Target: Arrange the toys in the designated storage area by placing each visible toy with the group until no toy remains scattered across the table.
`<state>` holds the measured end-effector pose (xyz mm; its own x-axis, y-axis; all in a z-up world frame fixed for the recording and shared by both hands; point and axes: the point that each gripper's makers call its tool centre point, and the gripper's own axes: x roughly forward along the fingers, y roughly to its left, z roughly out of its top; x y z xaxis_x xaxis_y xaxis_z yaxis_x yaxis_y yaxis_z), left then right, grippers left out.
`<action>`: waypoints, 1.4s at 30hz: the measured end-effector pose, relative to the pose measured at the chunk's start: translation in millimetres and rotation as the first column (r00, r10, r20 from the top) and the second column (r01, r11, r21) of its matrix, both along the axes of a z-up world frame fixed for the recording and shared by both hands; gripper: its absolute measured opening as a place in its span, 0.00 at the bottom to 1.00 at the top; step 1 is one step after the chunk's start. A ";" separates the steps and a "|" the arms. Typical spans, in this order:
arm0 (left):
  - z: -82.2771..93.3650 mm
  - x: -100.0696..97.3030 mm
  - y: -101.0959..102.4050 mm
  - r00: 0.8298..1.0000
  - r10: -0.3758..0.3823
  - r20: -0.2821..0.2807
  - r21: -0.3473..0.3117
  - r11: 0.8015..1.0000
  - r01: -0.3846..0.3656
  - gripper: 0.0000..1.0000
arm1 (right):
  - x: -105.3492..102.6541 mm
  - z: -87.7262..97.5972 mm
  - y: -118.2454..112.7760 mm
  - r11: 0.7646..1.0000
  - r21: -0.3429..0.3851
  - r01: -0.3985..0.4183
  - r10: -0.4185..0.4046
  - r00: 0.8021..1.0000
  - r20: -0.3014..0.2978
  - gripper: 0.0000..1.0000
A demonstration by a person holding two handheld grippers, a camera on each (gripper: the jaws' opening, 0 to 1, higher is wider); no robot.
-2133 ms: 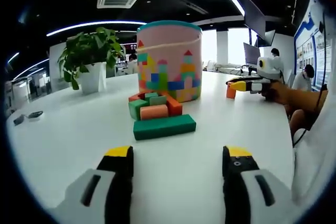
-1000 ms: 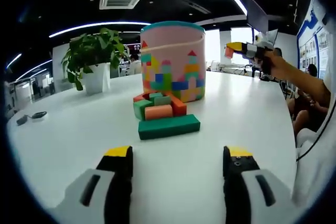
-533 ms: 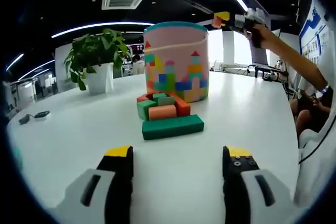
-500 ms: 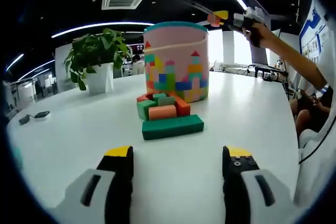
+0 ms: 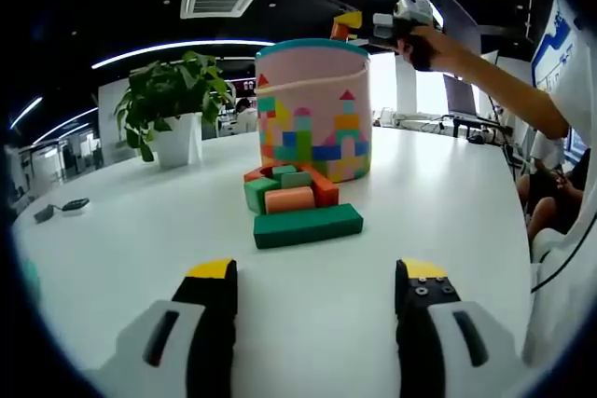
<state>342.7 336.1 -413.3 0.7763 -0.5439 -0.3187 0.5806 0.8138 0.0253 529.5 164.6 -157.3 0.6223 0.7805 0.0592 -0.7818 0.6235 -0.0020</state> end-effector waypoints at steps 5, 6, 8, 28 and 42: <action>0.0 0.2 0.6 1.000 0.001 0.001 0.000 1.000 -0.001 0.71 | 2.6 -1.6 1.7 1.000 -0.012 0.000 0.000 1.000 -0.001 0.20; -0.1 0.3 0.7 1.000 0.001 0.000 0.000 1.000 -0.001 0.71 | 3.5 -2.3 2.4 1.000 -0.015 0.000 0.000 1.000 -0.001 0.20; -0.1 0.4 0.9 1.000 0.002 0.001 0.001 1.000 -0.002 0.70 | 5.4 -4.5 4.2 1.000 -0.022 0.001 -0.001 1.000 -0.003 0.20; -0.2 0.7 1.8 1.000 0.005 0.002 0.001 1.000 -0.005 0.70 | 18.9 -39.2 9.6 0.994 -0.111 0.009 -0.016 0.998 -0.061 0.20; -0.6 0.7 1.8 1.000 0.005 -0.001 0.000 1.000 -0.005 0.70 | 13.6 -39.7 15.2 0.993 -0.114 -0.043 0.036 0.997 -0.068 0.21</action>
